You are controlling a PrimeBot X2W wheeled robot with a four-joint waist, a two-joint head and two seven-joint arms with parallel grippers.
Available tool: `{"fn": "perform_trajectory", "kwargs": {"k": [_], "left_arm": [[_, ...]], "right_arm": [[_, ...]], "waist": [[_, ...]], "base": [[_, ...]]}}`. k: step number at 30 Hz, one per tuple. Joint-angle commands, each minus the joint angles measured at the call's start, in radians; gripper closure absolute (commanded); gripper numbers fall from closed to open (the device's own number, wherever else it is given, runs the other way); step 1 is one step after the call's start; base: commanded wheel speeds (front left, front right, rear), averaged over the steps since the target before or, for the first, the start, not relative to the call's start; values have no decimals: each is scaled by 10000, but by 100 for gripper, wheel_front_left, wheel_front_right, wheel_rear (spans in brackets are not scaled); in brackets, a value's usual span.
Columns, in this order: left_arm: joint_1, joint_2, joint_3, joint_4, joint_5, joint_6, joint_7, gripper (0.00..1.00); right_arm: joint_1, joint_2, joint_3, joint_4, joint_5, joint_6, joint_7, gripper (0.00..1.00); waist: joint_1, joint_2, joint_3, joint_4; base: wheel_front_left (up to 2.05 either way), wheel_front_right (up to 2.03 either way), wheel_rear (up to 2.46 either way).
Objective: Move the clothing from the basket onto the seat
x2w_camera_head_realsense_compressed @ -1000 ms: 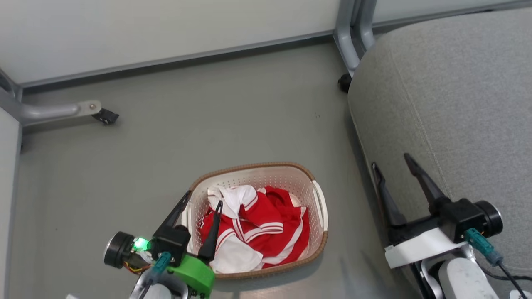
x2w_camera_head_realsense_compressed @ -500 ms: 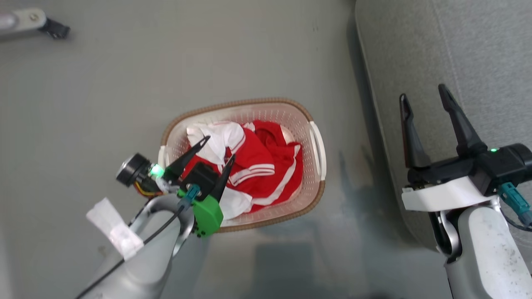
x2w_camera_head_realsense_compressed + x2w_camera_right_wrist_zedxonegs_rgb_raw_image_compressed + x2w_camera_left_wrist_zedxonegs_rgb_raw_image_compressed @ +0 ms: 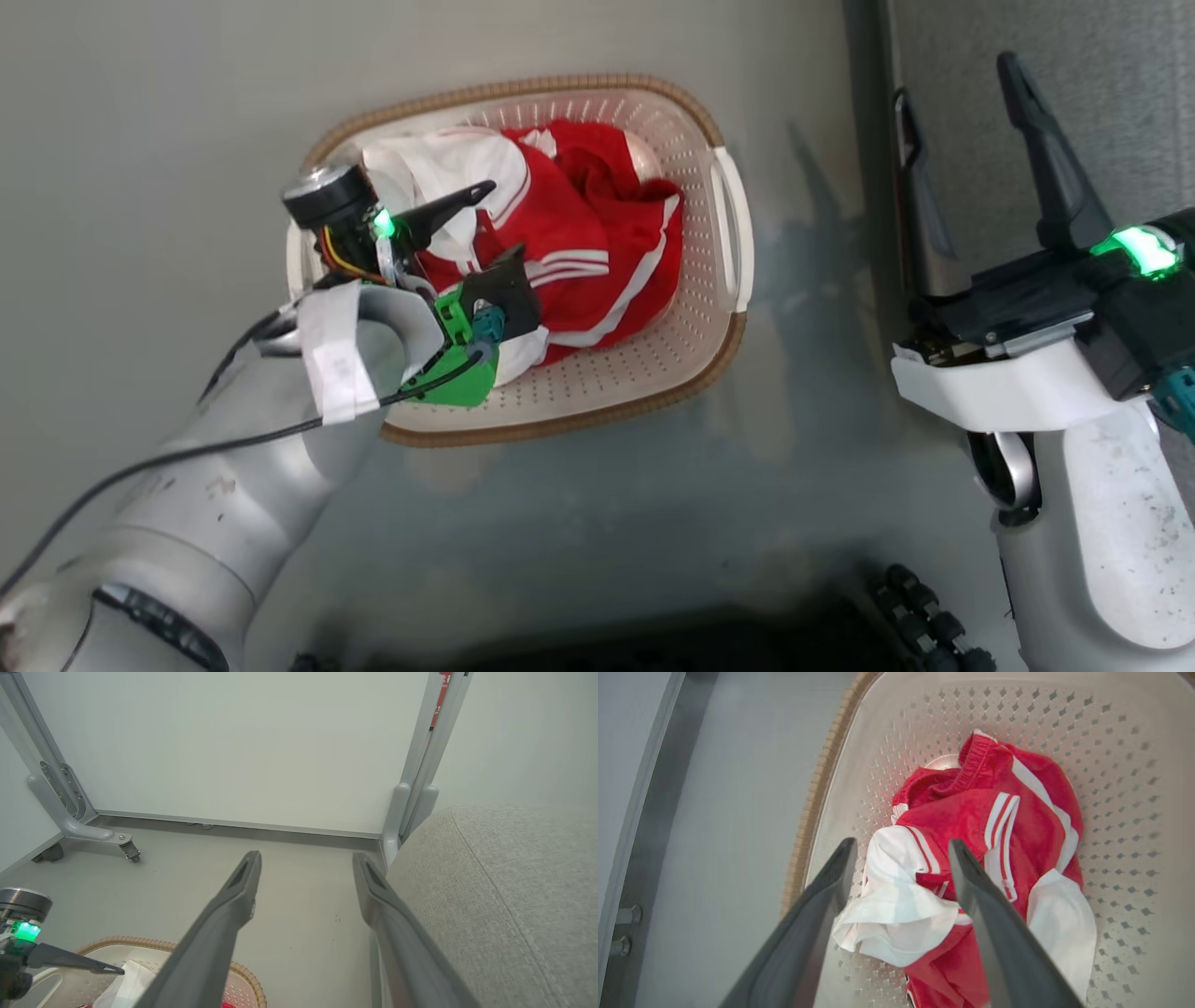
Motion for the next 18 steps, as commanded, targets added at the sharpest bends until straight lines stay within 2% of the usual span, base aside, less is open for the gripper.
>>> {"fn": "perform_trajectory", "kwargs": {"k": [1,5,10,12,18], "left_arm": [[-435,18,-323,175,106,-20,-36,0],[-1345,-100,-1436,801,404,-21,-36,0],[-2207,-347,-2286,1794,672,-21,-36,0],[-2456,-443,-2515,2195,829,-19,1,0],[-2986,-683,-2774,2919,1087,407,847,0]], "right_arm": [[-184,-31,-1,-123,43,-3,-24,0],[-323,-33,-68,-358,52,-3,-24,0],[-438,-29,-40,-455,116,-3,-24,0],[-475,-33,-48,-477,163,-3,-24,0],[-556,-29,2,-525,415,-3,-24,0]], "waist": [[-2,0,1209,-93],[-2,0,1752,-69],[-2,0,2224,-129],[-2,0,2342,-166],[-2,0,2757,-337]], "base": [[0,0,0],[0,0,0],[0,0,0],[0,0,0],[0,0,0]]}}
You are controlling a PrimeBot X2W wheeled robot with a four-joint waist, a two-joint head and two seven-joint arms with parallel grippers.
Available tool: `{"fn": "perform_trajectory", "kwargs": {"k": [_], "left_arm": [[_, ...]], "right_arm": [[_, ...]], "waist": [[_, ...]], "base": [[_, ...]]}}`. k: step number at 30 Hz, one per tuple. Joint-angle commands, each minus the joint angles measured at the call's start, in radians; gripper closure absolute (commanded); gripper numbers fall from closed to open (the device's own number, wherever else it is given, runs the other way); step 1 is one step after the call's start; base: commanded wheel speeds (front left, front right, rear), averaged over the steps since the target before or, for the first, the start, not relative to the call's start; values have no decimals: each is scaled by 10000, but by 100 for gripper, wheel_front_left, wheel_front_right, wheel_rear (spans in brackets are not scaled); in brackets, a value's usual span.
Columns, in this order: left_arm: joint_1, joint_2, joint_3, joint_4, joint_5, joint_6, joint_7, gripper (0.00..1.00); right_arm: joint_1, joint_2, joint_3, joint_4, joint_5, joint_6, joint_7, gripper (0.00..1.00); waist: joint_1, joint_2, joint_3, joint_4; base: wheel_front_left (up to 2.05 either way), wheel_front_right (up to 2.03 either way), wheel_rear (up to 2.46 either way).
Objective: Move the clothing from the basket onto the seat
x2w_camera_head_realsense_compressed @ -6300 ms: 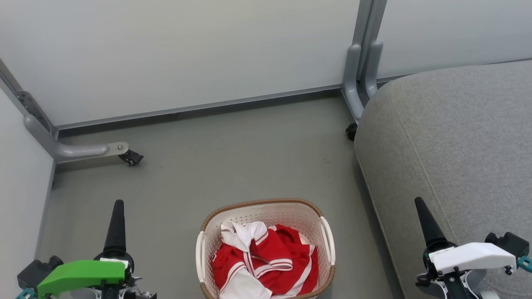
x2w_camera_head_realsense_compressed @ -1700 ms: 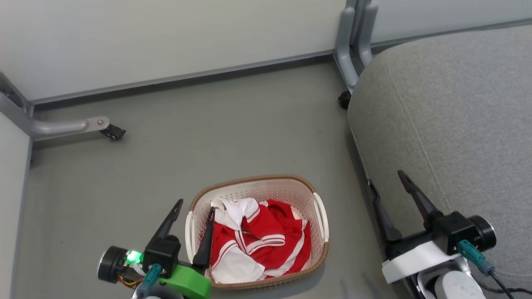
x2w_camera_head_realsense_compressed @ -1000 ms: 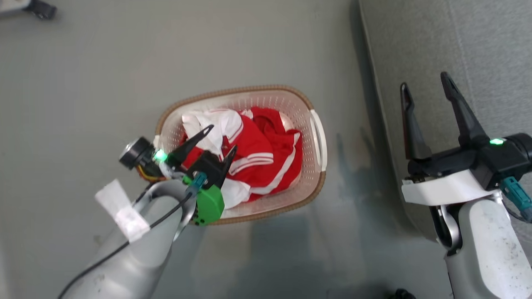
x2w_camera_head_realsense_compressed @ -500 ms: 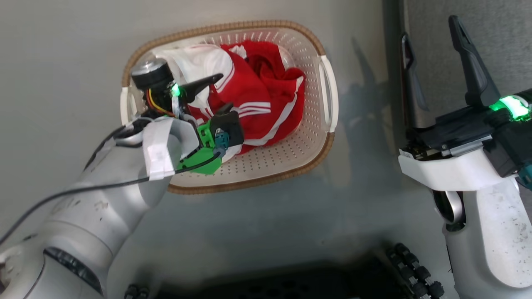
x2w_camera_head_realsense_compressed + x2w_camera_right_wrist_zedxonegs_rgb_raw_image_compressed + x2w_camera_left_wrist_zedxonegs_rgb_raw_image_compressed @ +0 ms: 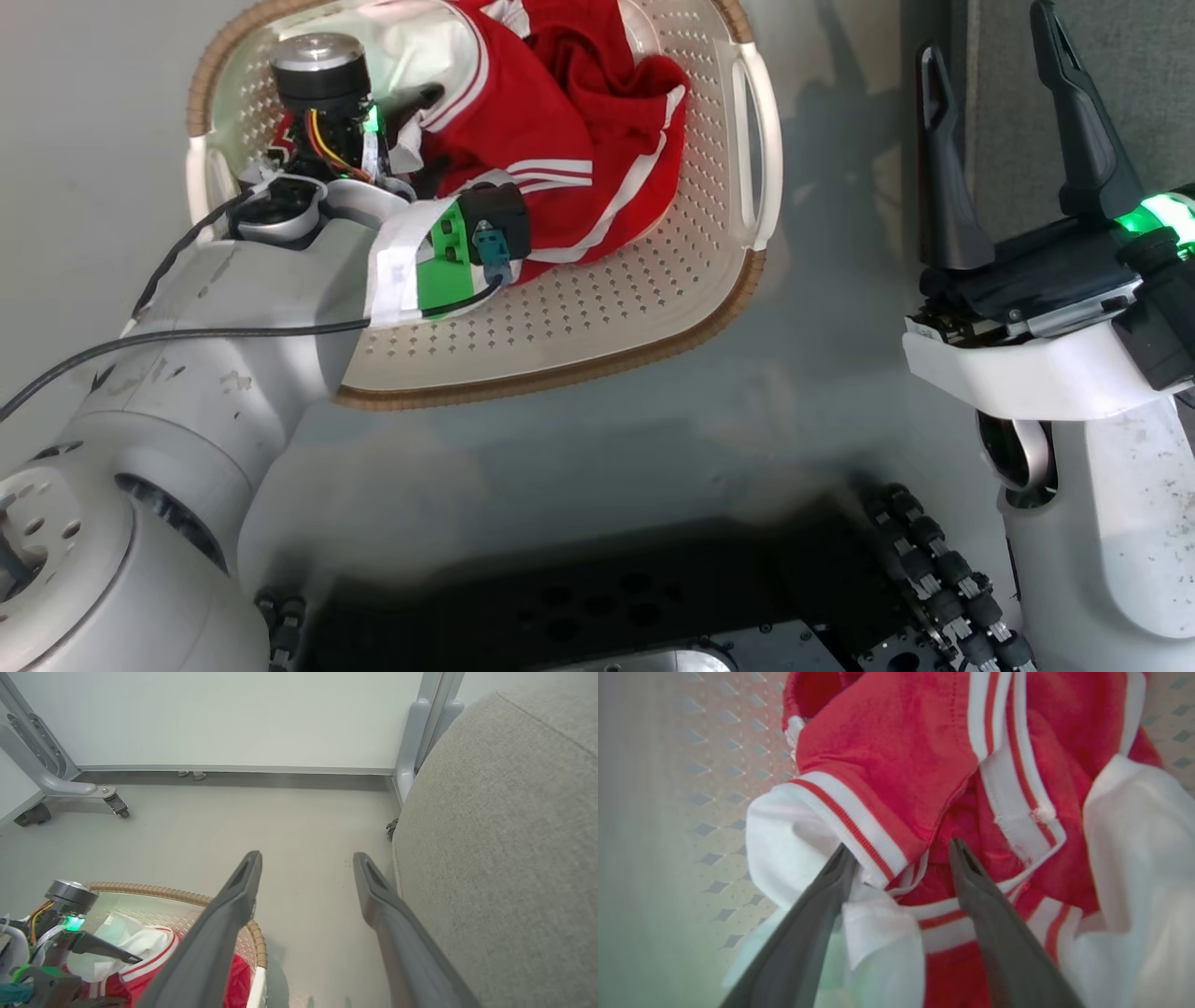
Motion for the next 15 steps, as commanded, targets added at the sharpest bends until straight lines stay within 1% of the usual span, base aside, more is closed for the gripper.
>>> {"fn": "perform_trajectory", "kwargs": {"k": [1,6,10,11,12,13,14,15], "left_arm": [[-235,15,-16,76,78,87,134,0],[-371,-47,-18,253,-72,172,1037,0],[-358,-44,58,308,-219,73,1789,0],[-361,-52,52,315,-282,24,1984,3],[-372,-59,47,318,-326,-17,2101,47],[-392,-69,12,325,-324,-50,2246,96],[-397,-74,-11,329,-354,-102,2366,100],[-390,-65,-28,336,-412,-138,2530,100]], "right_arm": [[-143,-28,4,-29,80,-3,-24,0],[-163,-28,47,-24,215,-3,-24,0],[-196,-29,87,-38,284,-3,-24,0],[-203,-28,96,-47,314,-3,-24,0],[-208,-28,101,-49,341,-3,-24,0],[-215,-29,100,-50,358,-3,-24,0],[-216,-29,92,-53,364,-3,-24,0],[-211,-28,84,-53,369,-3,-24,0]], "waist": [[-1,-1,274,-129],[-1,-1,485,-184],[-1,-1,570,-228],[-1,-1,592,-236],[-1,-1,604,-242],[-1,-1,613,-246],[-1,-1,616,-242],[-1,-1,615,-234]], "base": [[0,0,0],[0,0,0],[0,0,0],[0,0,0],[0,0,0],[0,0,0],[0,0,0],[0,0,0]]}}
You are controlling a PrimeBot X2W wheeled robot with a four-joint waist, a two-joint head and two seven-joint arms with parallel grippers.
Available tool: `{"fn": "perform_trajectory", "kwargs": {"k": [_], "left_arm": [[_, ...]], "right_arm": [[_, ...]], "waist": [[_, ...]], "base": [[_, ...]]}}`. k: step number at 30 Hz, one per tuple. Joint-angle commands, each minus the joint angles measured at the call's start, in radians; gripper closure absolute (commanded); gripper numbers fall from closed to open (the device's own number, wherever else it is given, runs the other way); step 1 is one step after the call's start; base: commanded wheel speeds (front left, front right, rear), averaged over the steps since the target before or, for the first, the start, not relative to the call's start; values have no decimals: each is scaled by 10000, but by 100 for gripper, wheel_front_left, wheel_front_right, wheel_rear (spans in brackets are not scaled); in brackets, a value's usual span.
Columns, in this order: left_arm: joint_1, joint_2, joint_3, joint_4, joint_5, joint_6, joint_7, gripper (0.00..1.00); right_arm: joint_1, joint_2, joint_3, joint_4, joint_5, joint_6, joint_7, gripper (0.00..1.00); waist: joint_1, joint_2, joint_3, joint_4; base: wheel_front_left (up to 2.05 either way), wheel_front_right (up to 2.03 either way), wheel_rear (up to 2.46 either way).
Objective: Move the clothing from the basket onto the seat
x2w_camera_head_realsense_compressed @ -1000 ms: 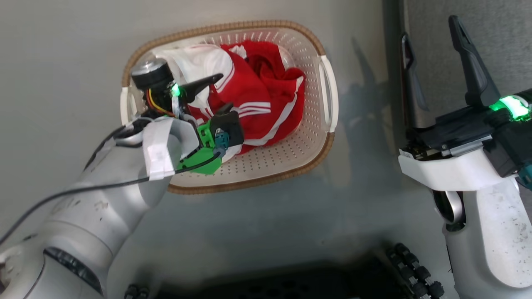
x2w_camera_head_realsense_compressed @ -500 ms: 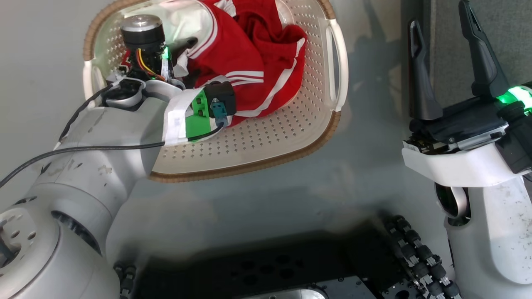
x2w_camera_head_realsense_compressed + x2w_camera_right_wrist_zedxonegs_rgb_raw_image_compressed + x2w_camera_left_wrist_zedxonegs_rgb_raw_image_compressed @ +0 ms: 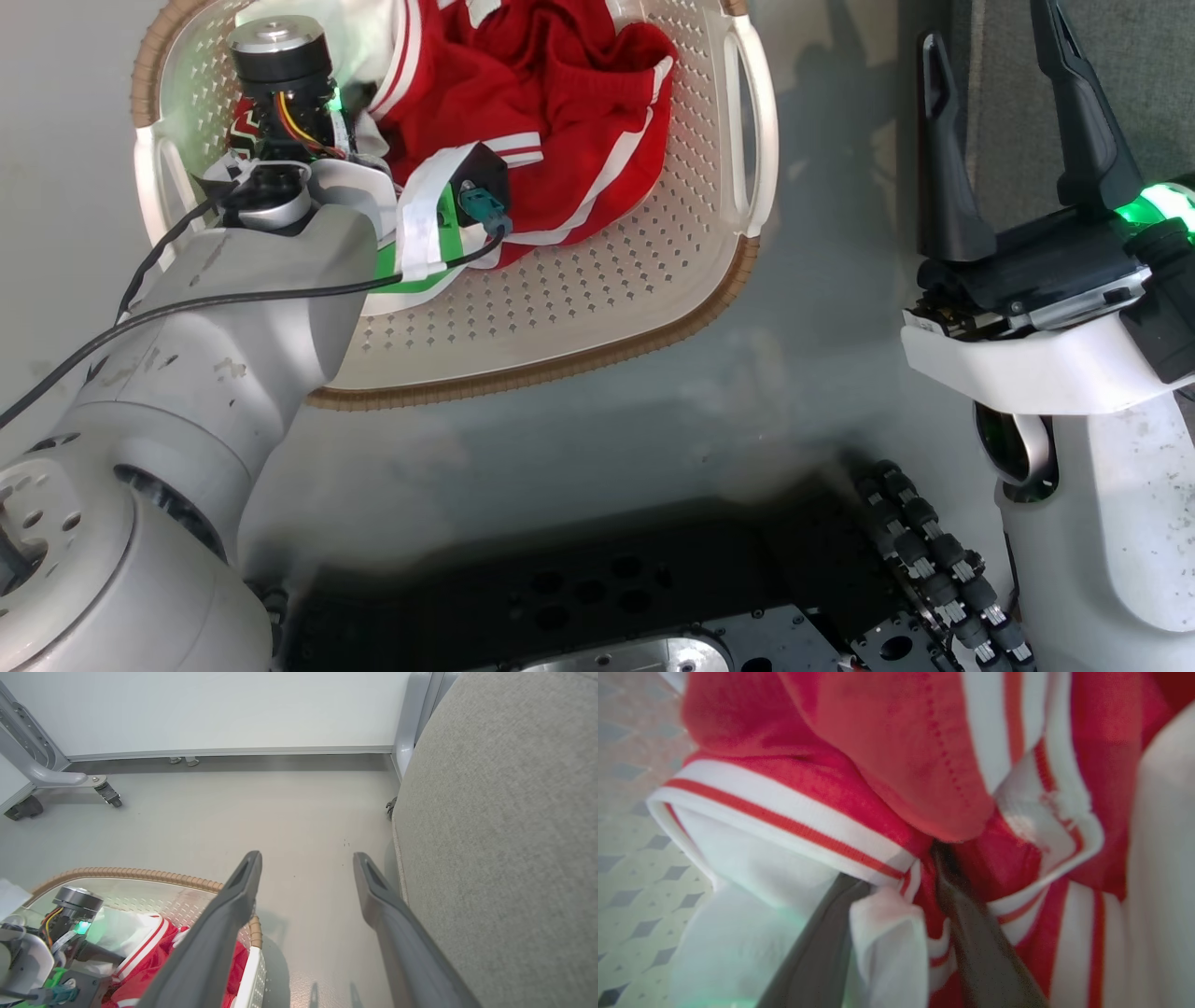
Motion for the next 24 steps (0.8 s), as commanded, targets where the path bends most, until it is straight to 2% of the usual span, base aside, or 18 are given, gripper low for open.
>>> {"fn": "perform_trajectory", "kwargs": {"k": [1,9,21,24], "left_arm": [[-161,34,-47,45,-88,-79,192,100],[-147,-35,-191,47,-396,-223,480,100],[938,-213,337,-289,-1689,-249,-807,100],[1460,-360,682,-450,-2207,43,-1038,100]], "right_arm": [[-71,-27,-22,-33,46,-3,-24,0],[0,-27,-51,104,112,-3,-24,0],[111,-27,87,484,86,-3,-24,0],[244,-27,140,632,91,-3,-24,0]], "waist": [[-1,0,-9,15],[-1,0,-265,103],[-1,0,-1904,98],[-1,0,-2528,110]], "base": [[0,0,0],[0,0,0],[0,0,0],[0,0,0]]}}
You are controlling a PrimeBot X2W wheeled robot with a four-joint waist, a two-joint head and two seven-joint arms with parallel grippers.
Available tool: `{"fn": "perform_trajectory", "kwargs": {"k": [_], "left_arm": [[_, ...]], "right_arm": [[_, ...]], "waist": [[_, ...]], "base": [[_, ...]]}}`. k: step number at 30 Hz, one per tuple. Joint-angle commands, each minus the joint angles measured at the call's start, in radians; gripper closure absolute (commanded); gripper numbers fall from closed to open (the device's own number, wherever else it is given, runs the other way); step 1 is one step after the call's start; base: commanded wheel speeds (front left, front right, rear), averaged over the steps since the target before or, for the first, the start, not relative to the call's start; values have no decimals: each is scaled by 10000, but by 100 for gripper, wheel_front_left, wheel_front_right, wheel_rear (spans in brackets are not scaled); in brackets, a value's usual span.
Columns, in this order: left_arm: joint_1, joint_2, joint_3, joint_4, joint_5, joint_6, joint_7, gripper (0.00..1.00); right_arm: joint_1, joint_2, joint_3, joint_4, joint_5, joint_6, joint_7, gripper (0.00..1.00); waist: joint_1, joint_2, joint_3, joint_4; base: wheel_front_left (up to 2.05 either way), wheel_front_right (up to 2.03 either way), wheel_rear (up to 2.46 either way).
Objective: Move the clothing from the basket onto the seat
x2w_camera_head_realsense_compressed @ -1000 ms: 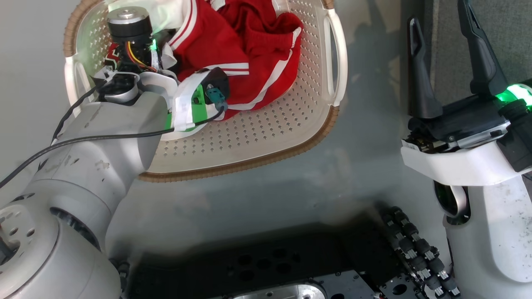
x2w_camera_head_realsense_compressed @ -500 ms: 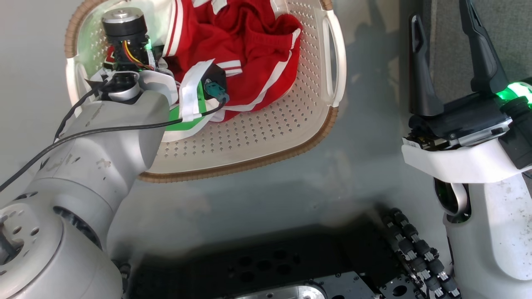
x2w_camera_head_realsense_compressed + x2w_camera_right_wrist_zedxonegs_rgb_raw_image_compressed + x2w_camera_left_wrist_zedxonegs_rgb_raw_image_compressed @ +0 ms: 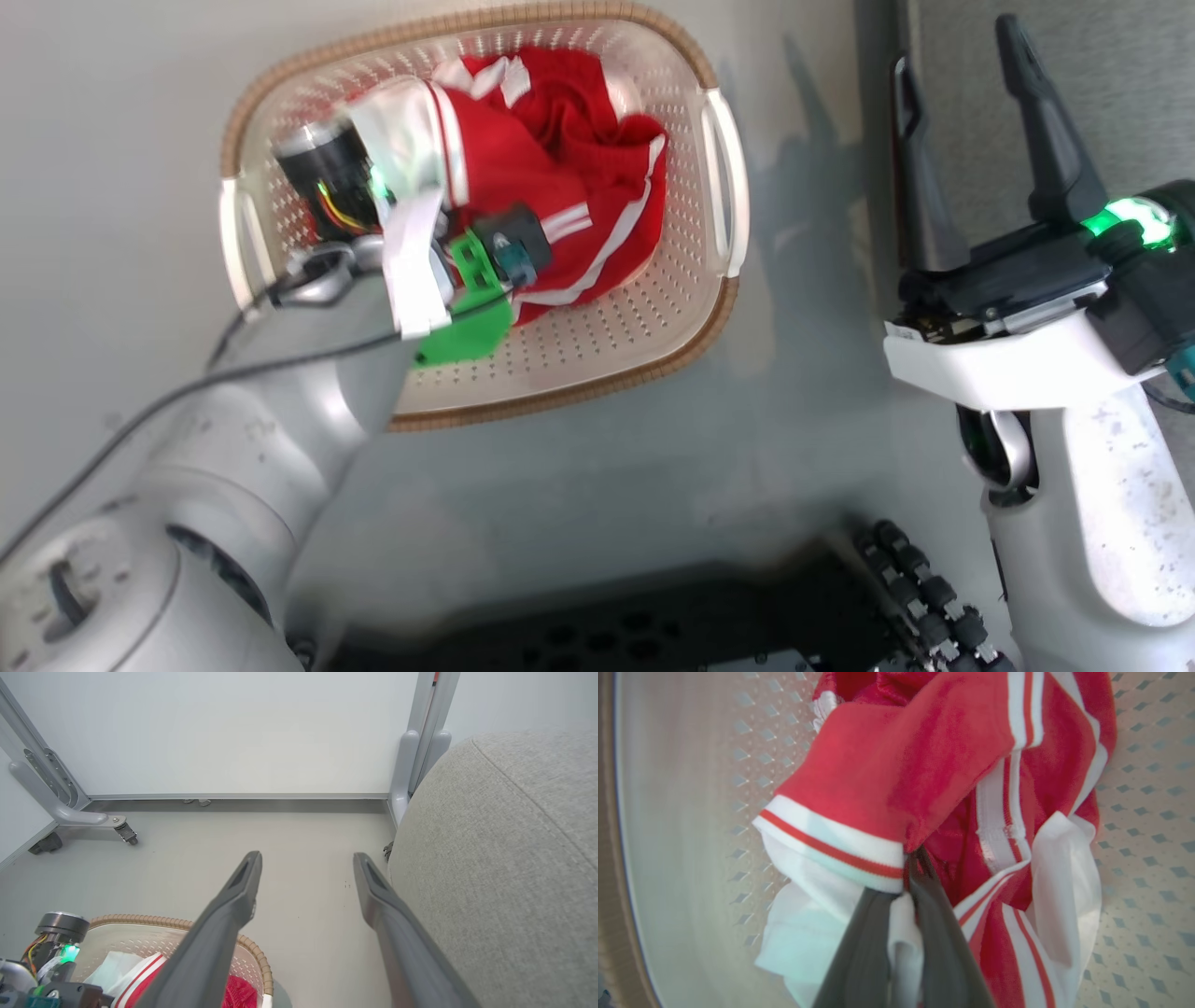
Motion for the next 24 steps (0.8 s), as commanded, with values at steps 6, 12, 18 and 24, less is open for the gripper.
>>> {"fn": "perform_trajectory", "kwargs": {"k": [6,12,18,24], "left_arm": [[1249,-105,634,-287,-993,396,-1189,100],[2330,-131,1341,-398,-2064,321,-2042,100],[3465,-128,1976,-870,-2887,349,-2335,100],[4627,152,2708,-2144,-3530,663,-2358,100]], "right_arm": [[674,-29,114,361,-49,-3,-24,0],[1419,-31,246,696,-175,-3,-24,0],[2243,-32,318,1040,-307,-3,-24,0],[2989,-32,455,1360,-330,-3,-24,0]], "waist": [[-1,0,-2194,110],[-1,0,-3777,267],[-1,0,-5393,420],[-1,0,-6843,487]], "base": [[0,0,0],[0,0,0],[0,0,0],[0,0,0]]}}
